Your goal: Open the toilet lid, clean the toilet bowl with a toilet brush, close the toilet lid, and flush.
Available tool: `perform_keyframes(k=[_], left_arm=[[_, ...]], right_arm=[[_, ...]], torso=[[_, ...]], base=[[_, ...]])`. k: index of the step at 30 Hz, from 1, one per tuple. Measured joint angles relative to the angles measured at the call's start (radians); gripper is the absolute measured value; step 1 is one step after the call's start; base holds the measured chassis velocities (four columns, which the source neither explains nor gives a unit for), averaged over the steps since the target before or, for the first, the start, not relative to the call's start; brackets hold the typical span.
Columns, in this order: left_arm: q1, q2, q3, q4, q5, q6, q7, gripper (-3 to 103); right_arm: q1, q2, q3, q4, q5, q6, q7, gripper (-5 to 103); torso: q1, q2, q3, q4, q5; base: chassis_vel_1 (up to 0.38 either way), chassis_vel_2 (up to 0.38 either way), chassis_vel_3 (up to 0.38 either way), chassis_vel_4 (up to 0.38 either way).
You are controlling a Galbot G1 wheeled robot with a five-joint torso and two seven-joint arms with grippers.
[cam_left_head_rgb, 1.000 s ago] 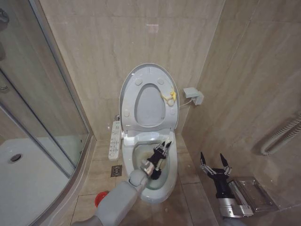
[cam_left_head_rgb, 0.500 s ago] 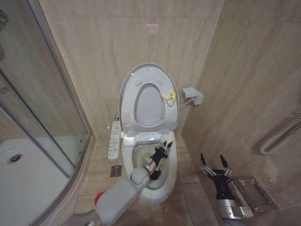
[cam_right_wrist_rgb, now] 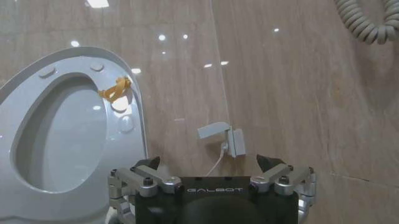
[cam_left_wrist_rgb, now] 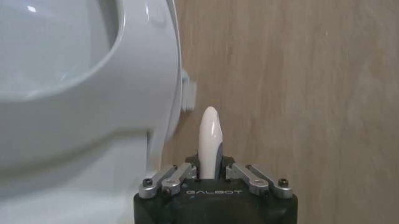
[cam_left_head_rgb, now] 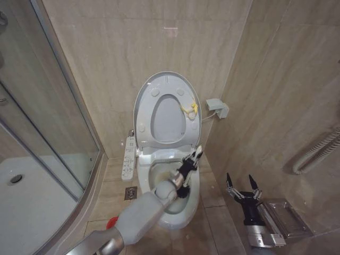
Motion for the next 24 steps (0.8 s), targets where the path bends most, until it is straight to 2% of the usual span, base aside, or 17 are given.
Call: perform_keyframes(k=[5, 8, 9, 13, 14, 17, 18, 19, 21, 22, 24], left_arm=[[0.059, 0.035, -0.003, -0.058, 0.025, -0.012, 0.002, 20], [0.094, 0.065, -0.035, -0.179, 0.033, 0.007, -0.017, 20], [0.094, 0.065, -0.035, -0.179, 0.033, 0.007, -0.017, 20], [0.134, 0.185, -0.05, -0.304, 0.022, 0.03, -0.04, 20], [0.134, 0.185, -0.05, -0.304, 0.022, 0.03, -0.04, 20], [0.187, 0.269, -0.058, -0.384, -0.012, 0.026, -0.037, 20], [0.187, 0.269, -0.058, -0.384, -0.012, 0.026, -0.037, 20], [0.231, 0.327, -0.07, -0.434, -0.019, 0.024, -0.029, 20], [0.263, 0.371, -0.081, -0.453, -0.017, 0.024, -0.022, 20], [0.285, 0.401, -0.088, -0.458, -0.015, 0.028, -0.02, 20], [0.291, 0.411, -0.096, -0.46, -0.013, 0.03, -0.02, 20]], right_arm=[[-0.002, -0.008, -0.001, -0.001, 0.0, 0.0, -0.001, 100], [-0.005, -0.015, -0.002, -0.007, 0.0, 0.0, -0.002, 100], [-0.005, -0.015, -0.002, -0.007, 0.0, 0.0, -0.002, 100], [-0.003, -0.022, -0.006, -0.019, -0.001, 0.001, -0.004, 100], [-0.003, -0.022, -0.006, -0.019, -0.001, 0.001, -0.004, 100], [0.002, -0.022, -0.012, -0.029, -0.002, 0.003, -0.007, 100], [0.002, -0.022, -0.012, -0.029, -0.002, 0.003, -0.007, 100], [0.007, -0.02, -0.017, -0.034, -0.006, 0.004, -0.01, 100], [0.01, -0.018, -0.022, -0.037, -0.009, 0.004, -0.011, 100], [0.011, -0.016, -0.024, -0.037, -0.01, 0.004, -0.012, 100], [0.011, -0.016, -0.026, -0.037, -0.011, 0.004, -0.013, 100]], torso=[[0.0, 0.0, 0.0, -0.0004, -0.0003], [0.0, 0.0, 0.0, -0.0011, -0.0005], [0.0, 0.0, 0.0, -0.0011, -0.0005], [0.0, 0.0, 0.0, -0.0007, -0.0001], [0.0, 0.0, 0.0, -0.0007, -0.0001], [0.0, 0.0, 0.0, -0.0001, -0.0003], [0.0, 0.0, 0.0, -0.0001, -0.0003], [0.0, 0.0, 0.0, -0.0003, -0.0007], [0.0, 0.0, 0.0, -0.0004, 0.0002], [0.0, 0.0, 0.0, 0.0004, -0.0001], [0.0, 0.0, 0.0, -0.0002, -0.0005]], base=[[0.0, 0.0, 0.0, 0.0], [0.0, 0.0, 0.0, 0.0], [0.0, 0.0, 0.0, 0.0], [0.0, 0.0, 0.0, 0.0], [0.0, 0.0, 0.0, 0.0], [0.0, 0.0, 0.0, 0.0], [0.0, 0.0, 0.0, 0.0], [0.0, 0.0, 0.0, 0.0], [0.0, 0.0, 0.0, 0.0], [0.0, 0.0, 0.0, 0.0], [0.0, 0.0, 0.0, 0.0]])
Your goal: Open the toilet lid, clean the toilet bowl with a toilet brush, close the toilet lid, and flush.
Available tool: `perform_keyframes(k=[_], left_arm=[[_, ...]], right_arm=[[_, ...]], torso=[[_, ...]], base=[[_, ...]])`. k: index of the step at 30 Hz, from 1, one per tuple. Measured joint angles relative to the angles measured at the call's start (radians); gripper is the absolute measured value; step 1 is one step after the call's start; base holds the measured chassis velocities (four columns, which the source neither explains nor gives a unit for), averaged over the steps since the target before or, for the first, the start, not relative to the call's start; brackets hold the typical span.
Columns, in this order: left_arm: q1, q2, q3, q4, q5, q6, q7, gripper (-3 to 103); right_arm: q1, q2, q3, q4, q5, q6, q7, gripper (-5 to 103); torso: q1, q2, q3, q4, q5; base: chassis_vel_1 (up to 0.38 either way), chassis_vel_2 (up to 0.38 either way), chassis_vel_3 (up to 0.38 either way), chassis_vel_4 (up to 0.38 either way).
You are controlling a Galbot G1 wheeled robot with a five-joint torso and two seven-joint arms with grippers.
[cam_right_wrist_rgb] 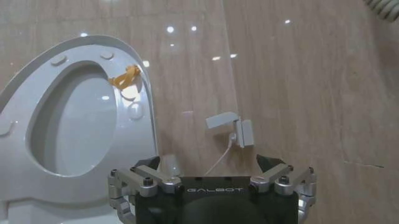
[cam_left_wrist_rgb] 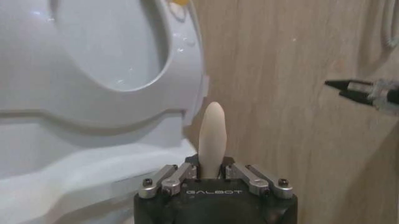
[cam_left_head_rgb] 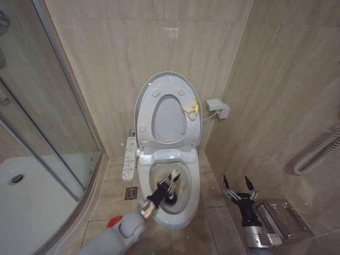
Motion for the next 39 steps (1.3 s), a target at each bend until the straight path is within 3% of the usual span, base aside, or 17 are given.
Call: perform_keyframes(k=[7, 11, 15, 20, 23, 28, 34, 37, 39], left_arm=[[-0.007, -0.007, -0.055, 0.077, 0.007, 0.013, -0.005, 20], [-0.037, -0.069, -0.057, 0.119, -0.021, 0.014, -0.001, 20], [-0.108, -0.173, -0.015, 0.176, -0.075, -0.021, 0.047, 20], [-0.161, -0.243, 0.004, 0.262, -0.078, -0.051, 0.069, 20], [-0.228, -0.327, 0.016, 0.368, -0.08, -0.076, 0.084, 20], [-0.291, -0.396, 0.021, 0.417, -0.097, -0.095, 0.13, 20], [-0.3, -0.395, 0.043, 0.471, -0.087, -0.094, 0.135, 20], [-0.305, -0.351, 0.112, 0.454, -0.099, -0.044, 0.058, 20], [-0.311, -0.345, 0.124, 0.442, -0.102, -0.032, 0.044, 20]], right_arm=[[-0.002, 0.002, -0.002, -0.002, -0.004, 0.003, -0.007, 100], [-0.011, 0.0, -0.001, 0.005, -0.004, 0.004, -0.008, 100], [-0.019, -0.003, 0.006, 0.015, -0.004, 0.004, -0.008, 100], [-0.023, 0.002, 0.007, 0.017, -0.006, 0.004, -0.008, 100], [-0.025, 0.01, 0.007, 0.021, -0.01, 0.004, -0.009, 100], [-0.027, 0.016, 0.012, 0.025, -0.011, 0.004, -0.009, 100], [-0.03, 0.021, 0.015, 0.025, -0.012, 0.006, -0.009, 100], [-0.028, 0.03, 0.015, 0.022, -0.02, 0.006, -0.009, 100], [-0.027, 0.032, 0.015, 0.02, -0.023, 0.006, -0.009, 100]], torso=[[0.0, 0.0, 0.0, -0.0003, 0.0004], [0.0, 0.0, 0.0, -0.0003, 0.0005], [0.0, 0.0, 0.0, -0.0003, 0.0007], [0.0, 0.0, 0.0, -0.0005, 0.0007], [0.0, 0.0, 0.0, -0.0001, 0.0008], [0.0, 0.0, 0.0, -0.0008, 0.0005], [0.0, 0.0, 0.0, -0.0001, 0.0005], [0.0, 0.0, 0.0, 0.0004, 0.0004], [0.0, 0.0, 0.0, 0.0003, 0.0004]], base=[[0.0, 0.0, 0.0, 0.0], [0.0, 0.0, 0.0, 0.0], [0.0, 0.0, 0.0, 0.0], [0.0, 0.0, 0.0, 0.0], [0.0, 0.0, 0.0, 0.0], [0.0, 0.0, 0.0, 0.0], [0.0, 0.0, 0.0, 0.0], [0.0, 0.0, 0.0, 0.0], [0.0, 0.0, 0.0, 0.0]])
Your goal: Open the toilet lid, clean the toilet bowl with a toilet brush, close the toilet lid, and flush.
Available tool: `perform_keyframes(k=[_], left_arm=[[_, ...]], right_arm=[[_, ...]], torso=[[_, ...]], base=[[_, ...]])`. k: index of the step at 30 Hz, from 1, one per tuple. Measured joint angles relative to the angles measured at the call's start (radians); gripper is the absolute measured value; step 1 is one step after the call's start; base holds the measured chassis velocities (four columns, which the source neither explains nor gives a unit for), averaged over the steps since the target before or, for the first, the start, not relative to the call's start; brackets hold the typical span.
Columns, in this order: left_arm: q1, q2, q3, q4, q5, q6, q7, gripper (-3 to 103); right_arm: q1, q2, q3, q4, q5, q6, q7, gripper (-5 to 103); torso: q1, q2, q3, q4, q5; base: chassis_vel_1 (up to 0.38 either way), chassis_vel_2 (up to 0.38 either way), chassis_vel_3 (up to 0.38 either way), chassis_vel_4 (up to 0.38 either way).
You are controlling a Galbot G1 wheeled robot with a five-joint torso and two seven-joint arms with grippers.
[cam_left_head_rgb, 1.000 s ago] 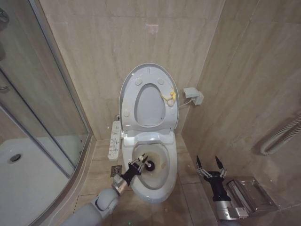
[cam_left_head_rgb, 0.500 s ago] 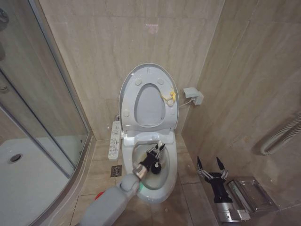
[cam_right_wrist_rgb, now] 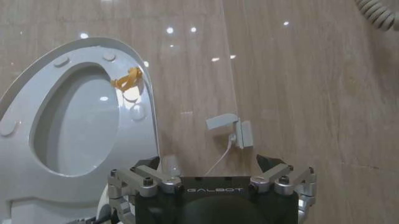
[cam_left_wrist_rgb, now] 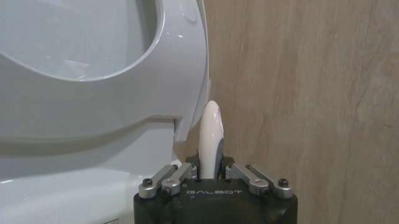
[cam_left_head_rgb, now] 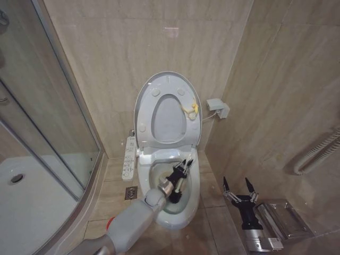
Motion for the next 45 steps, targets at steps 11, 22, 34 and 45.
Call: perform_keyframes(k=[11, 22, 34, 45], left_arm=[[-0.114, 0.002, 0.143, -0.021, -0.152, -0.028, -0.058, 20], [-0.23, -0.051, 0.161, 0.128, -0.18, -0.102, -0.04, 19], [-0.2, -0.125, 0.169, 0.218, -0.194, -0.141, 0.033, 19], [-0.289, -0.203, 0.231, 0.287, -0.168, -0.203, 0.132, 19]], right_arm=[[0.061, 0.011, 0.011, -0.149, -0.018, 0.023, -0.024, 100], [0.098, 0.035, 0.004, -0.206, 0.005, 0.023, -0.032, 100], [0.097, 0.02, 0.0, -0.193, 0.004, 0.023, -0.038, 100], [0.101, 0.024, -0.004, -0.197, 0.004, 0.025, -0.04, 100]], torso=[[0.0, 0.0, 0.0, -0.0007, 0.0001], [0.0, 0.0, 0.0, -0.0008, 0.0003], [0.0, 0.0, 0.0, -0.0002, 0.0001], [0.0, 0.0, 0.0, -0.0013, 0.0001]], base=[[0.0, 0.0, 0.0, 0.0], [0.0, 0.0, 0.0, 0.0], [0.0, 0.0, 0.0, 0.0], [0.0, 0.0, 0.0, 0.0]])
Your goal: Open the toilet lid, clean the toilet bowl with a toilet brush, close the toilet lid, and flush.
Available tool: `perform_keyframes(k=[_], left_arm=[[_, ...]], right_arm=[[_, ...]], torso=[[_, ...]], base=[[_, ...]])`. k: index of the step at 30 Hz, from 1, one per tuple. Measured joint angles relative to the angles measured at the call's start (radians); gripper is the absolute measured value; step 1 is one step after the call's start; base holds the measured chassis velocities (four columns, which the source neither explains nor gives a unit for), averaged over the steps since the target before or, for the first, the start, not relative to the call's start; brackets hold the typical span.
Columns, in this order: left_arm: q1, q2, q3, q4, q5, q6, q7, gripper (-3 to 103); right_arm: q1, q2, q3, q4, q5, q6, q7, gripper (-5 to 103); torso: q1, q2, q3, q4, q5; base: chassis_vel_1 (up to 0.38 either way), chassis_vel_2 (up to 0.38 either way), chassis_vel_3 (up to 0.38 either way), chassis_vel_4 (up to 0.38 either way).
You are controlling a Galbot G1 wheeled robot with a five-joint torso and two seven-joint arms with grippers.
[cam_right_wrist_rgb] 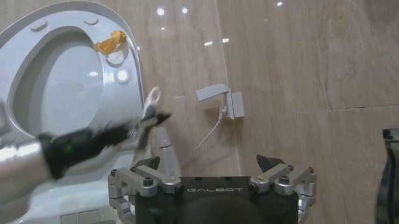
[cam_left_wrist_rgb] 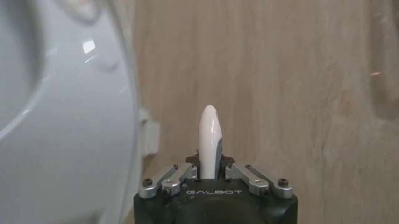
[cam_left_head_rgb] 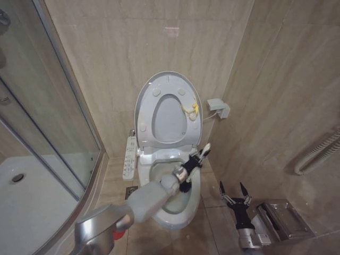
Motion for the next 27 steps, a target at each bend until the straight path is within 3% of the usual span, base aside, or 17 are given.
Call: perform_keyframes(k=[12, 21, 27], left_arm=[[0.03, 0.02, 0.048, 0.072, 0.029, -0.015, 0.033, 19], [0.051, -0.014, -0.017, 0.076, 0.044, -0.038, 0.027, 19], [0.072, -0.024, -0.044, 0.178, 0.089, -0.061, 0.055, 19]], right_arm=[[-0.016, -0.008, 0.01, 0.014, 0.005, 0.004, -0.001, 100], [-0.024, 0.001, 0.006, 0.025, 0.004, 0.006, -0.002, 100], [-0.025, 0.008, 0.005, 0.026, 0.002, 0.006, -0.003, 100]], torso=[[0.0, 0.0, 0.0, 0.0012, 0.0], [0.0, 0.0, 0.0, 0.0003, -0.0002], [0.0, 0.0, 0.0, 0.0012, 0.0]], base=[[0.0, 0.0, 0.0, 0.0], [0.0, 0.0, 0.0, 0.0], [0.0, 0.0, 0.0, 0.0]])
